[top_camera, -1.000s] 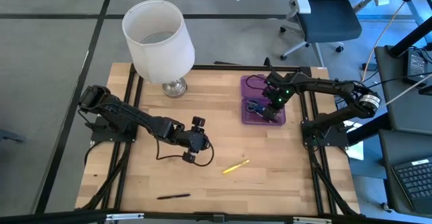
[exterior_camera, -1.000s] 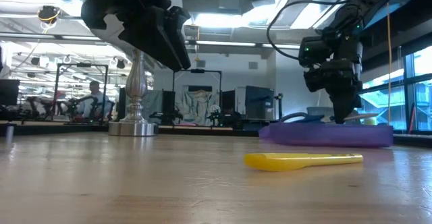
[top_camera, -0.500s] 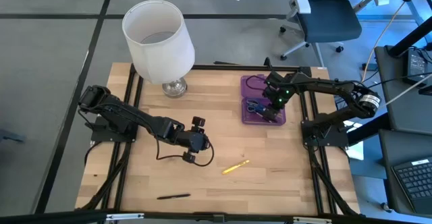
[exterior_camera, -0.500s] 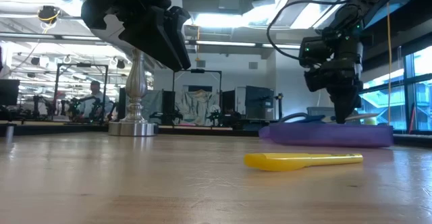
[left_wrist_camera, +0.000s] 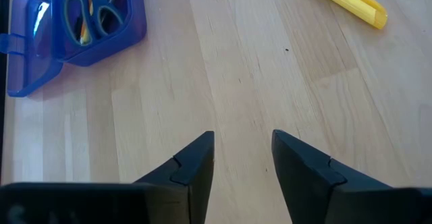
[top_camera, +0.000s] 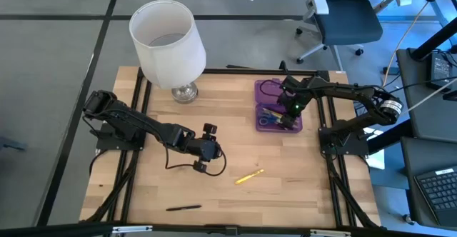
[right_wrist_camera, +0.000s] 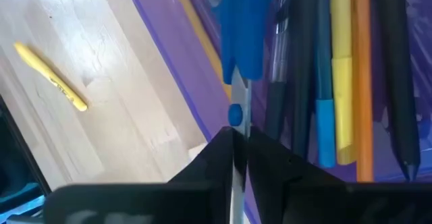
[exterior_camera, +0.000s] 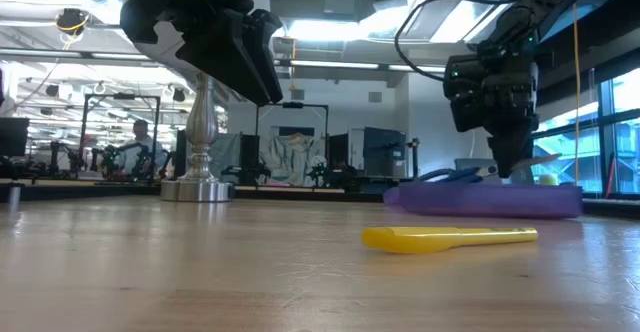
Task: Pick & place school supplies into a supply box
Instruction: Put the blue scissors into the purple supply box
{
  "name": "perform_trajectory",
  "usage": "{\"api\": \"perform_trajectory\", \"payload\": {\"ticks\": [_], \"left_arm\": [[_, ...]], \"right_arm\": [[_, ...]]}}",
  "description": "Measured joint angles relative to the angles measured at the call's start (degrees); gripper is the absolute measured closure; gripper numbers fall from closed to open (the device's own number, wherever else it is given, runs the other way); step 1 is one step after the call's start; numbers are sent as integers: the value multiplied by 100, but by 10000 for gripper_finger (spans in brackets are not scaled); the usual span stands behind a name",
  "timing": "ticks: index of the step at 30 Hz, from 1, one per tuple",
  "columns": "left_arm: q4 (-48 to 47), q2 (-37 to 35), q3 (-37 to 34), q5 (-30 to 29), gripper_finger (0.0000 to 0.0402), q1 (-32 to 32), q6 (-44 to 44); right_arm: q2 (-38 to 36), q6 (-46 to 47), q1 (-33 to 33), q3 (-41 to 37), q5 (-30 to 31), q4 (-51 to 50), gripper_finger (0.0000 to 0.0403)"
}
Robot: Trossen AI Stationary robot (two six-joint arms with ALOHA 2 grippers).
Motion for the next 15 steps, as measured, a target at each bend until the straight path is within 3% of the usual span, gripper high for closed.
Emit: {"api": "perform_trajectory", "payload": {"ticks": [15], "left_arm": [[0, -1, 0, 0, 260, 0, 0]], "right_arm": [[-1, -12, 0, 0, 245, -66, 356]]}}
